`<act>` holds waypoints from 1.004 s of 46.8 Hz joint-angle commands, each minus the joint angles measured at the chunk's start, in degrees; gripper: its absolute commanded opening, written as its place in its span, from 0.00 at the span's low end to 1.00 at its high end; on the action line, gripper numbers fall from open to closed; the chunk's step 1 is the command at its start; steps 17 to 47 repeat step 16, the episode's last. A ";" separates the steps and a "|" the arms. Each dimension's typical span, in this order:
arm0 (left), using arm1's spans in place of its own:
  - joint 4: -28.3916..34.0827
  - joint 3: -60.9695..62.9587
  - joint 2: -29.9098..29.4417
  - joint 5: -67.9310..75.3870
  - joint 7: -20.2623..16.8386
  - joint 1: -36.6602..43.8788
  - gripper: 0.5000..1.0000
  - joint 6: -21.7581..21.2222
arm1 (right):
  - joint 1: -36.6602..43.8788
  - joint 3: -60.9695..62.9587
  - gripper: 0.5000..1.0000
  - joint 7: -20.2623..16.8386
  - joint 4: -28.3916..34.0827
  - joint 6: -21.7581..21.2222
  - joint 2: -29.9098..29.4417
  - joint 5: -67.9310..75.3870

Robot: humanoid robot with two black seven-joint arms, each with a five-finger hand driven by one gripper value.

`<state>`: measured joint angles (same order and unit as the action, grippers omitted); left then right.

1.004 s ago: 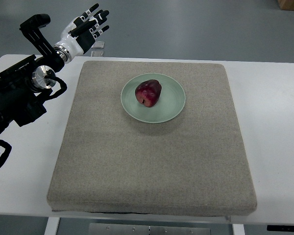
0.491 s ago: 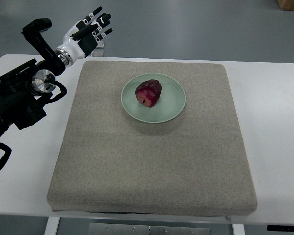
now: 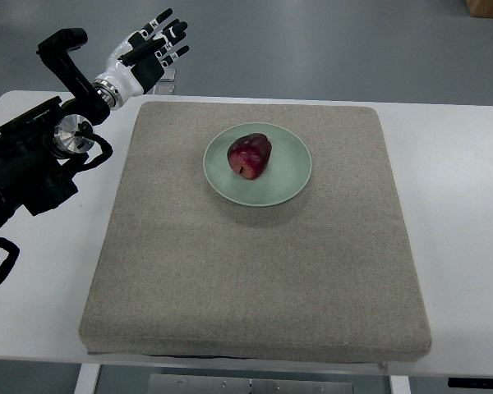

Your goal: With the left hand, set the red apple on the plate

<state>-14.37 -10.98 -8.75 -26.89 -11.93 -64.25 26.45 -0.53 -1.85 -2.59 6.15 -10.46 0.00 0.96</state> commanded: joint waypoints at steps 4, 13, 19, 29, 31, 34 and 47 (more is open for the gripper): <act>0.13 -0.09 0.14 0.00 -0.38 0.01 0.98 -0.53 | 0.00 0.00 0.86 0.04 0.00 0.01 0.00 0.01; 0.13 -0.09 0.05 0.00 -0.47 0.18 0.98 -0.61 | -0.53 -0.35 0.86 -0.05 5.01 -0.87 0.00 -0.26; 0.13 -0.09 0.05 0.00 -0.47 0.18 0.98 -0.61 | -0.53 -0.35 0.86 -0.05 5.10 -0.70 0.00 -0.17; 0.13 -0.09 0.05 0.00 -0.47 0.18 0.98 -0.61 | -0.53 -0.35 0.86 -0.05 5.10 -0.70 0.00 -0.17; 0.13 -0.09 0.05 0.00 -0.47 0.18 0.98 -0.61 | -0.53 -0.35 0.86 -0.05 5.10 -0.70 0.00 -0.17; 0.13 -0.09 0.05 0.00 -0.47 0.18 0.98 -0.61 | -0.53 -0.35 0.86 -0.05 5.10 -0.70 0.00 -0.17; 0.13 -0.09 0.05 0.00 -0.47 0.18 0.98 -0.61 | -0.53 -0.35 0.86 -0.05 5.10 -0.70 0.00 -0.17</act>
